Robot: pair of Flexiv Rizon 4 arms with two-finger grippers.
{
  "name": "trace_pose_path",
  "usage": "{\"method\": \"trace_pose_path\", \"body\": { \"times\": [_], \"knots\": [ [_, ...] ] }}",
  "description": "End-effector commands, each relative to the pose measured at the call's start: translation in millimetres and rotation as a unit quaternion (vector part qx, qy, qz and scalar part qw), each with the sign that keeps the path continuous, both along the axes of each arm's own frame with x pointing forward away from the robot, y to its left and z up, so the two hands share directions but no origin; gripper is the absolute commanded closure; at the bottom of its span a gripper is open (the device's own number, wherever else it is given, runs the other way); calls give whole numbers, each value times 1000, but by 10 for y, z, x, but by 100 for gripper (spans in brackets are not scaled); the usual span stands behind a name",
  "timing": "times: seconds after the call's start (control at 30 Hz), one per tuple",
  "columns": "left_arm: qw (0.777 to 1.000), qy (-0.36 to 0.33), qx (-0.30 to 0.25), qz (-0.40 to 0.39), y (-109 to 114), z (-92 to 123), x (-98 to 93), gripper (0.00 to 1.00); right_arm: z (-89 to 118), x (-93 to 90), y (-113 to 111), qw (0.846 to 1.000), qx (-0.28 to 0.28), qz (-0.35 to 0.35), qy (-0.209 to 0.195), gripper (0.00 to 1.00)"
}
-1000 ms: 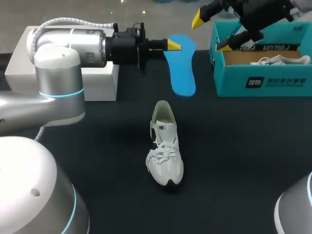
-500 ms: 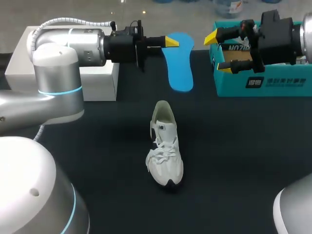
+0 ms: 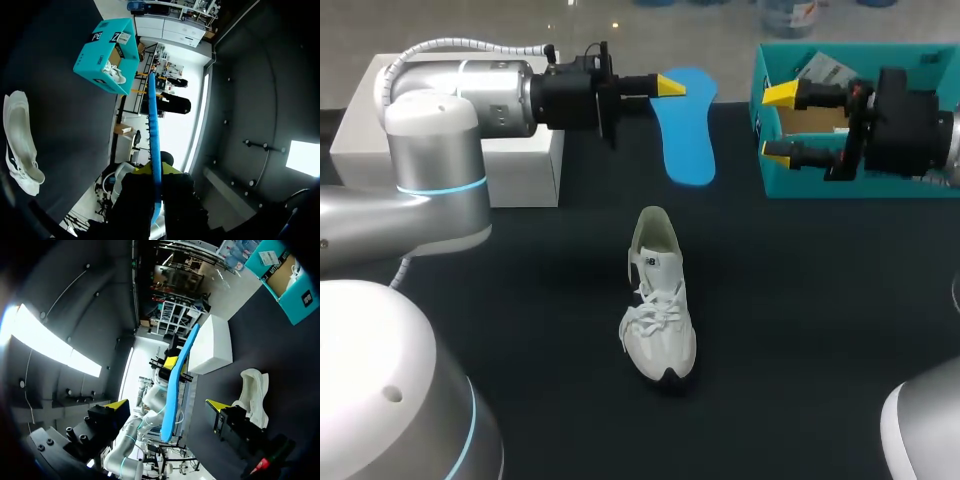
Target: Take the shoe out of the shoebox, open the shoe tongue, remove and reinsert the insole, then place the shoe into the shoebox
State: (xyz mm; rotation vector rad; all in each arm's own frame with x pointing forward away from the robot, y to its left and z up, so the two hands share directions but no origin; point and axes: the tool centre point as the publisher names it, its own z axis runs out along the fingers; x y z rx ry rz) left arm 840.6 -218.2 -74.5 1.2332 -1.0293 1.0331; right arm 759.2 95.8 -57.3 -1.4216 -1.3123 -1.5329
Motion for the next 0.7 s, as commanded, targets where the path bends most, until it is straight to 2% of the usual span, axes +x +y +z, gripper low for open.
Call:
{"method": "trace_pose_path", "body": {
  "times": [0.03,0.43,0.7],
  "knots": [
    [1000,0,-1,-1,0,4,-31,100,-21,18,20,1000,14,3,-4,0],
    [1000,-5,-6,-8,33,55,-75,100,-69,19,-56,998,46,36,-2,0],
    [1000,-8,-9,-16,65,45,-94,100,-74,33,-22,996,20,85,26,0]
  ]
}}
